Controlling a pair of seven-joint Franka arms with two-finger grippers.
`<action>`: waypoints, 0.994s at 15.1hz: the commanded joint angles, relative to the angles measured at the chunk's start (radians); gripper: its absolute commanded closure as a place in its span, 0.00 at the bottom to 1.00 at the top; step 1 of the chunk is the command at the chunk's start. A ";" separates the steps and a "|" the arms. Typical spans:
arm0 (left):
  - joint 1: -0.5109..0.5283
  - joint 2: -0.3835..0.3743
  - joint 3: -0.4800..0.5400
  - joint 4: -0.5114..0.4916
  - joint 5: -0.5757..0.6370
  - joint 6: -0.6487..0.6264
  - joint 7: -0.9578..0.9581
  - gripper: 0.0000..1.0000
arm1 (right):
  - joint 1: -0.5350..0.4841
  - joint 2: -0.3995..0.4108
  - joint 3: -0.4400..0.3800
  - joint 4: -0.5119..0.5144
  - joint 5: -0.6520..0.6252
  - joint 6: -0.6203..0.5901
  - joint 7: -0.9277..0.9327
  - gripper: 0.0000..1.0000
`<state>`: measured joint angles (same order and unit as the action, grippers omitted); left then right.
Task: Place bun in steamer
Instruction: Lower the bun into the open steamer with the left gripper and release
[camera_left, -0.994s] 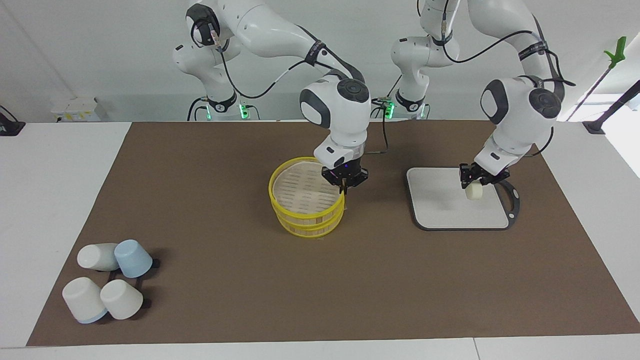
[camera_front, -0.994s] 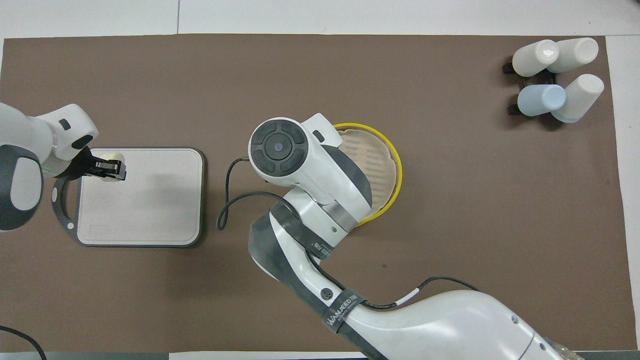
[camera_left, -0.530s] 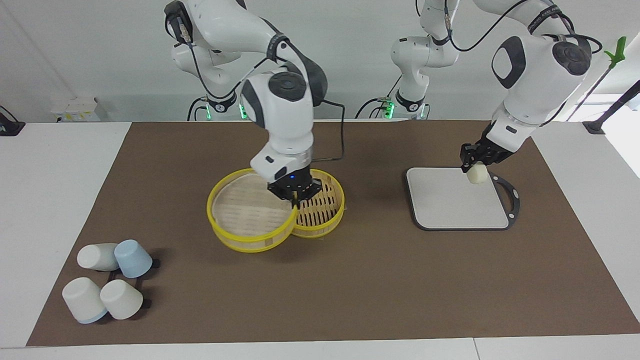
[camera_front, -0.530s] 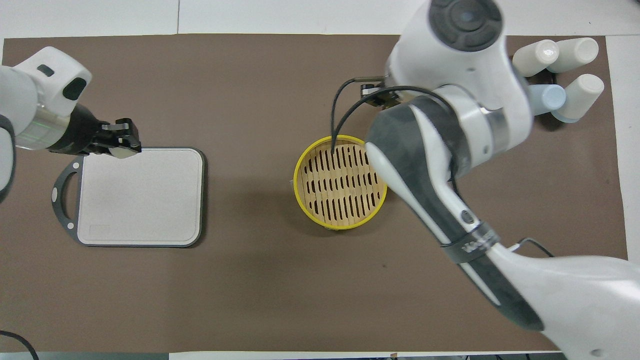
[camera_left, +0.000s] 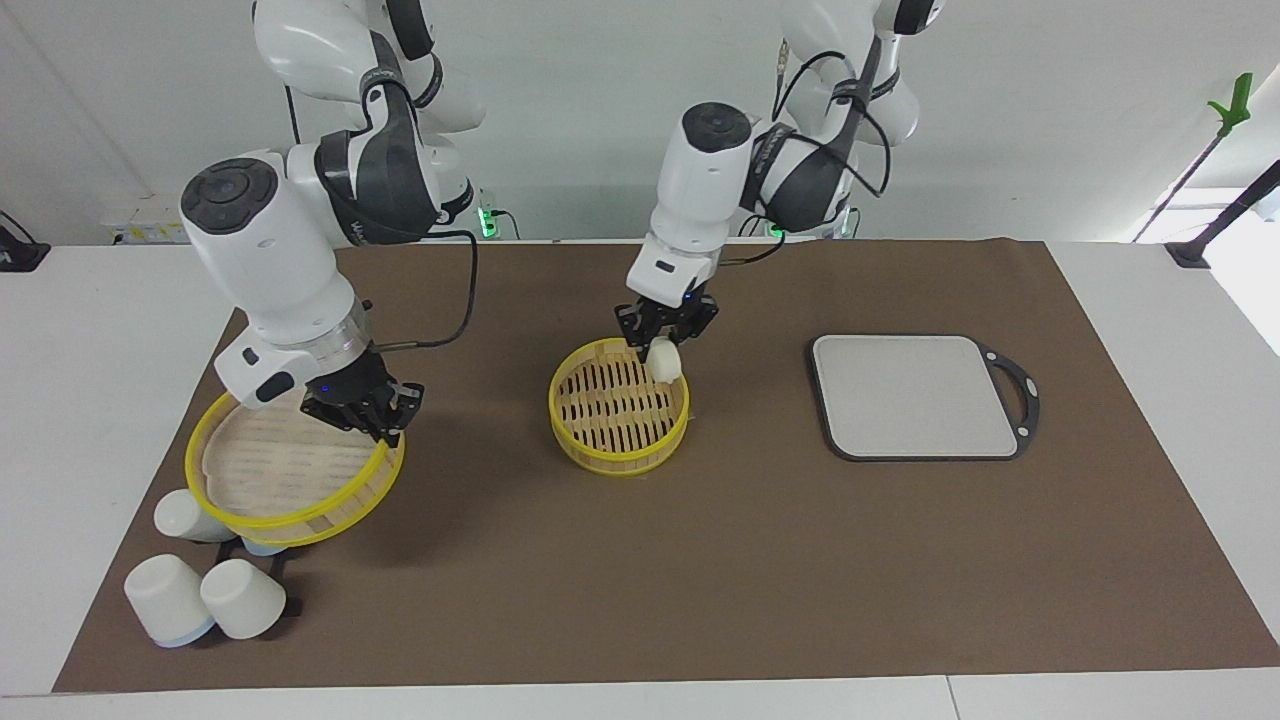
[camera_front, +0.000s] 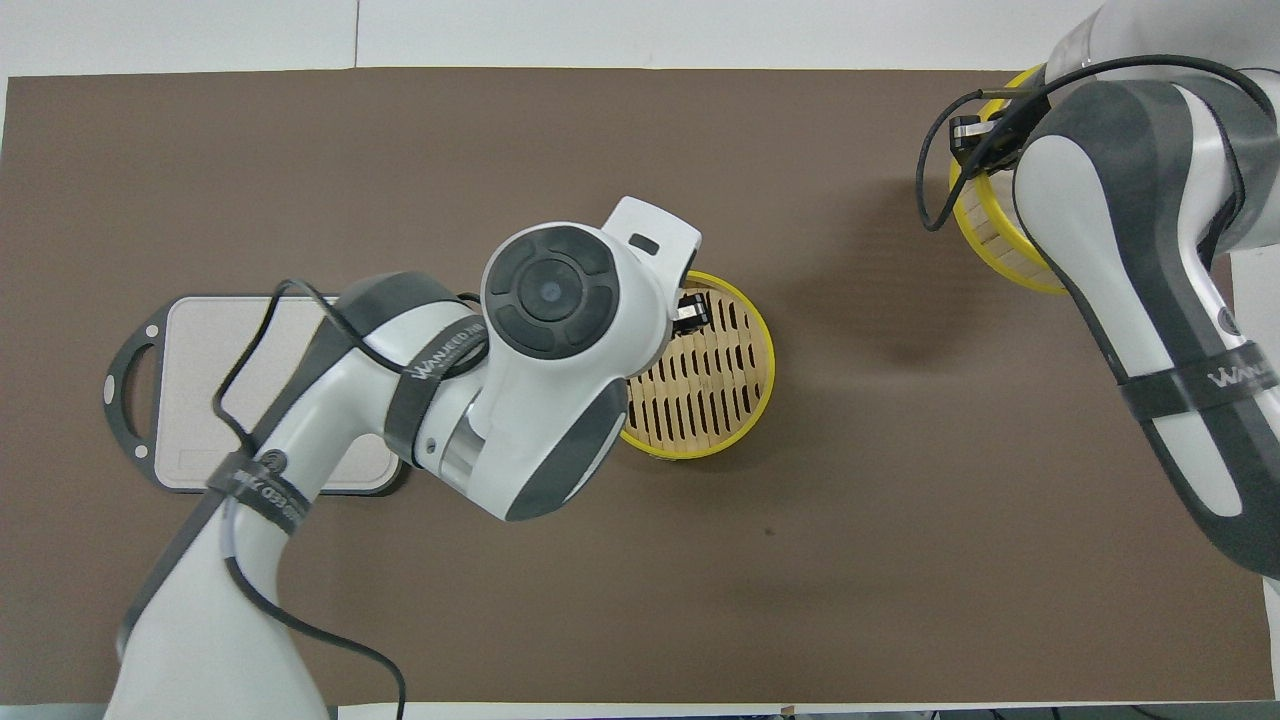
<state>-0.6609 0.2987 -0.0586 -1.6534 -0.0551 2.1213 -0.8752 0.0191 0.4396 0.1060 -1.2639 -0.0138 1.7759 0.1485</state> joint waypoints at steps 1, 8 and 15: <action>-0.037 0.057 0.023 -0.032 0.037 0.087 -0.040 0.56 | -0.028 -0.010 0.012 -0.008 0.023 -0.007 -0.033 1.00; -0.075 0.149 0.023 -0.071 0.112 0.213 -0.120 0.53 | -0.041 -0.022 0.012 -0.035 0.031 0.000 -0.058 1.00; -0.065 0.084 0.025 -0.068 0.126 0.128 -0.105 0.00 | -0.036 -0.038 0.012 -0.063 0.037 0.002 -0.032 1.00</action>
<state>-0.7190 0.4513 -0.0498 -1.7078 0.0420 2.3109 -0.9719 -0.0061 0.4397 0.1088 -1.2886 -0.0013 1.7729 0.1203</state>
